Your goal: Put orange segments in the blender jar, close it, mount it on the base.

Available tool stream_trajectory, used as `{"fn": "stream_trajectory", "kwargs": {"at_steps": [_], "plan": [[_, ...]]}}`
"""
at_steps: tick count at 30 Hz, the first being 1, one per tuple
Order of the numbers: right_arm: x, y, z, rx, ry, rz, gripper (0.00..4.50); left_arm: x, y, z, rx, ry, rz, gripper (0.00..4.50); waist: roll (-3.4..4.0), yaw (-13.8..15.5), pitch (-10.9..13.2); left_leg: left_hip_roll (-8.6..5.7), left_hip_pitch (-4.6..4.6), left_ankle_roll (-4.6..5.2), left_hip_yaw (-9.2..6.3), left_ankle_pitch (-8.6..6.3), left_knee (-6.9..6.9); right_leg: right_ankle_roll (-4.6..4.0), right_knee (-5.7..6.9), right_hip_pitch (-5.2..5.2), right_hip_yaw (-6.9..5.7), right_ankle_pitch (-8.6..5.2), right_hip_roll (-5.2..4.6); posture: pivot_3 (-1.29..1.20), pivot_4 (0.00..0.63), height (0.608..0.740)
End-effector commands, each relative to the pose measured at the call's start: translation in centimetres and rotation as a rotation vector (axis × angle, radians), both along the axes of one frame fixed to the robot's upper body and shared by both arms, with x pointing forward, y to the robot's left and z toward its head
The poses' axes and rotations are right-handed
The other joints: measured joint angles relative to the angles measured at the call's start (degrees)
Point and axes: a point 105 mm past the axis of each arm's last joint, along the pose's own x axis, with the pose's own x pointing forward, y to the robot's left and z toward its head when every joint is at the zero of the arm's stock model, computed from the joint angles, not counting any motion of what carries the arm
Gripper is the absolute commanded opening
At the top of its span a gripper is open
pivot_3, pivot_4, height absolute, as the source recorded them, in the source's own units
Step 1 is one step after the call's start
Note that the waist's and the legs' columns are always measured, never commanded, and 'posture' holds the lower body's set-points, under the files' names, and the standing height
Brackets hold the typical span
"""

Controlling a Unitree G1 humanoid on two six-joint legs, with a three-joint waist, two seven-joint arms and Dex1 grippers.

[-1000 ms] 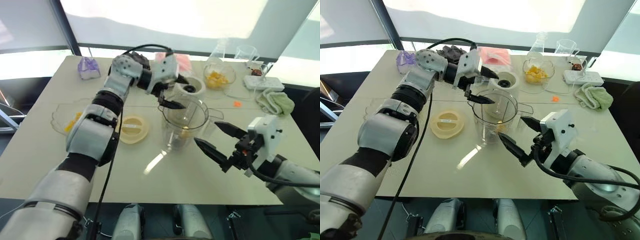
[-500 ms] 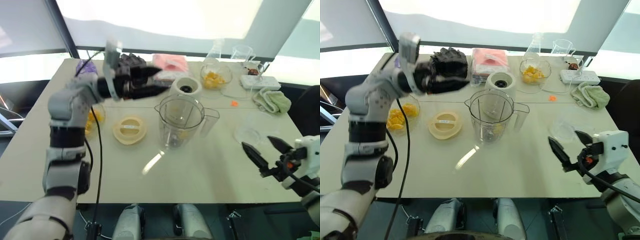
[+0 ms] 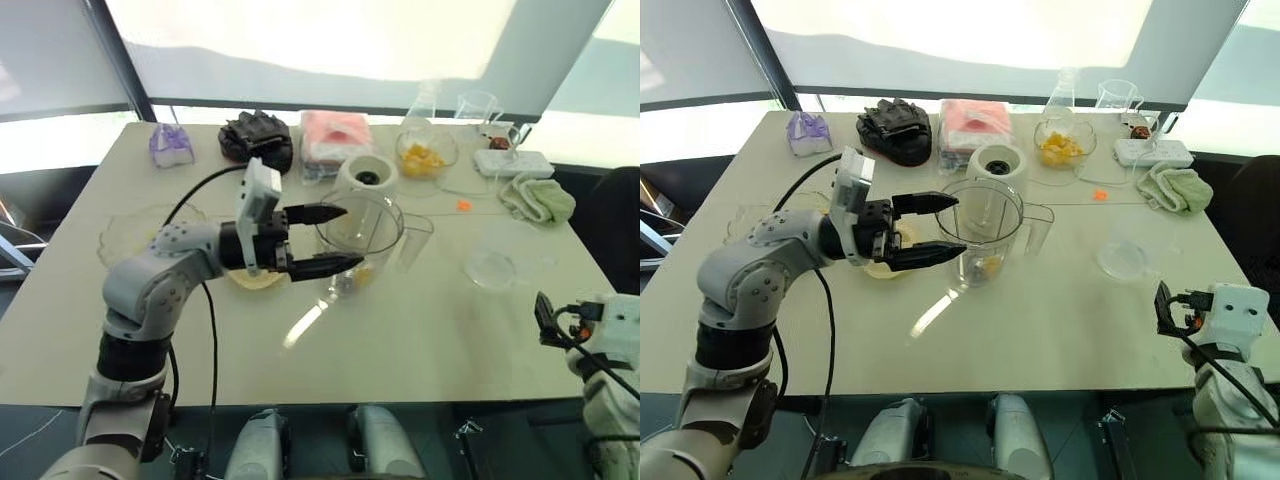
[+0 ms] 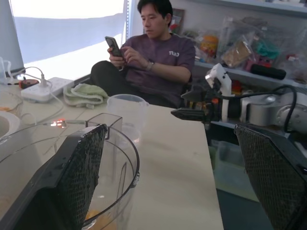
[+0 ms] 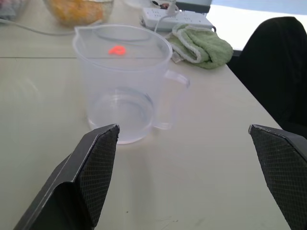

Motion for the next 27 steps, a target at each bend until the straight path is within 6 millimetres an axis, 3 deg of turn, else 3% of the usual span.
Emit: {"fn": "stream_trajectory", "kwargs": {"at_steps": [1, 10, 19, 27], "plan": [[1.0, -0.9, -0.1, -0.053, -0.023, -0.037, 4.50, -0.2, 0.2, 0.0, 0.029, -0.039, 0.000, 4.44, 0.02, 0.0, 0.0, -0.01, 0.01, 0.00, -0.01, 0.00, -0.06, -0.01, 0.01, 0.00, 0.01, 0.01, 0.04, 0.00, 0.150, 0.740], [2.3, -0.9, -1.1, -0.051, -0.029, -0.011, 4.50, -0.6, 1.5, -0.9, 0.160, -0.064, 0.027, 4.44, 0.07, 0.1, 0.0, -0.13, 0.07, 0.01, -0.06, 0.01, -0.70, -0.15, 0.00, -0.19, 0.05, -0.07, 0.12, 0.00, 0.150, 0.740], [4.3, -2.6, -1.9, -0.089, -0.031, -0.043, 4.50, -0.3, 2.2, -0.3, 0.152, -0.071, 0.065, 4.44, 0.06, -0.1, 0.0, -0.14, 0.33, 0.01, 0.16, 0.01, -0.71, -0.12, -0.01, -0.07, 0.33, -0.09, 0.08, 0.00, 0.150, 0.740], [6.4, -2.9, -1.9, -0.097, -0.053, -0.030, 4.50, -0.5, 2.3, -0.2, 0.153, -0.065, 0.079, 4.44, 0.05, -0.3, 0.0, -0.15, 0.41, 0.01, 0.42, 0.01, -0.78, -0.10, 0.00, -0.09, 0.60, -0.09, 0.11, 0.00, 0.150, 0.740]]}}
